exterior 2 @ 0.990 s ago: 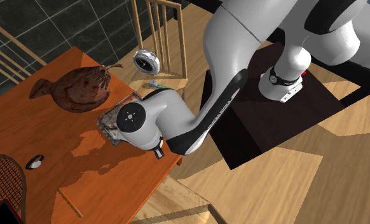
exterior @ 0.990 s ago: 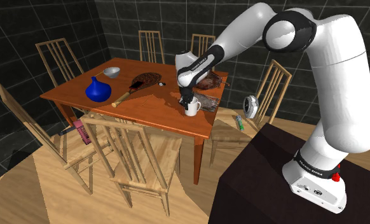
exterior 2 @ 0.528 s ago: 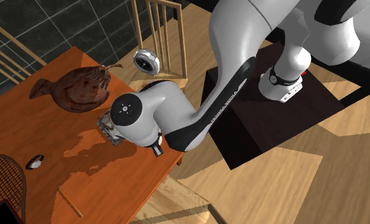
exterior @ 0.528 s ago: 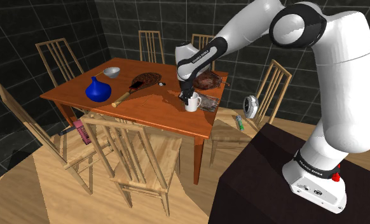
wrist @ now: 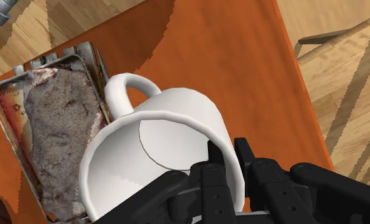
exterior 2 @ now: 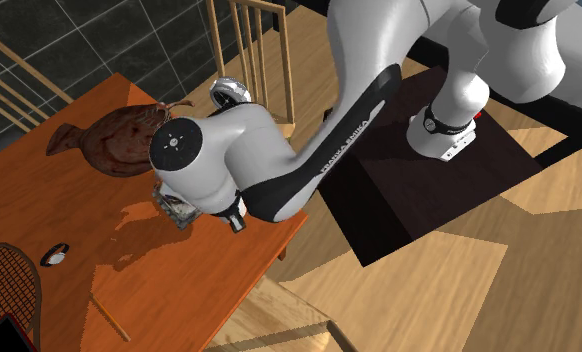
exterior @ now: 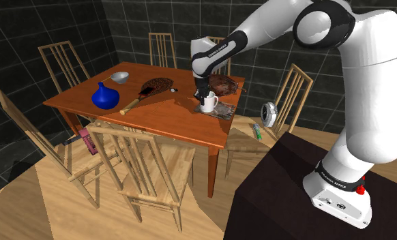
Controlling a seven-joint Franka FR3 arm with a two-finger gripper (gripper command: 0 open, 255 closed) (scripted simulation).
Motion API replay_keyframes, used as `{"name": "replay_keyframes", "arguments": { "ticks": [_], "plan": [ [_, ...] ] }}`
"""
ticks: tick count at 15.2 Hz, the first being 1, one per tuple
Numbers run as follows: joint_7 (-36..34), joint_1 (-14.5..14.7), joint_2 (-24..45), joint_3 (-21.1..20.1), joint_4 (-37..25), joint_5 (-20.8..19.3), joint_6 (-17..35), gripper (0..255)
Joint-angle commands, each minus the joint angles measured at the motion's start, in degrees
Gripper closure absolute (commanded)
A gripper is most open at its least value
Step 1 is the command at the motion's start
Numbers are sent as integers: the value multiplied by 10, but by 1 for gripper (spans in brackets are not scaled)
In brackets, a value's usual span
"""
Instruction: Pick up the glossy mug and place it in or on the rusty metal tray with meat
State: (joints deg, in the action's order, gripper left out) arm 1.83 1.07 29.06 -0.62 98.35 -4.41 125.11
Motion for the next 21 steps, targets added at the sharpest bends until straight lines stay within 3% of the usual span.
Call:
{"name": "replay_keyframes", "arguments": {
  "ticks": [1,14,21],
  "plan": [
    [23,-16,10,5,-20,2,-9,255],
    [158,-120,121,29,-232,19,-101,255],
    [156,-120,145,29,-216,19,-62,255]
  ]
}}
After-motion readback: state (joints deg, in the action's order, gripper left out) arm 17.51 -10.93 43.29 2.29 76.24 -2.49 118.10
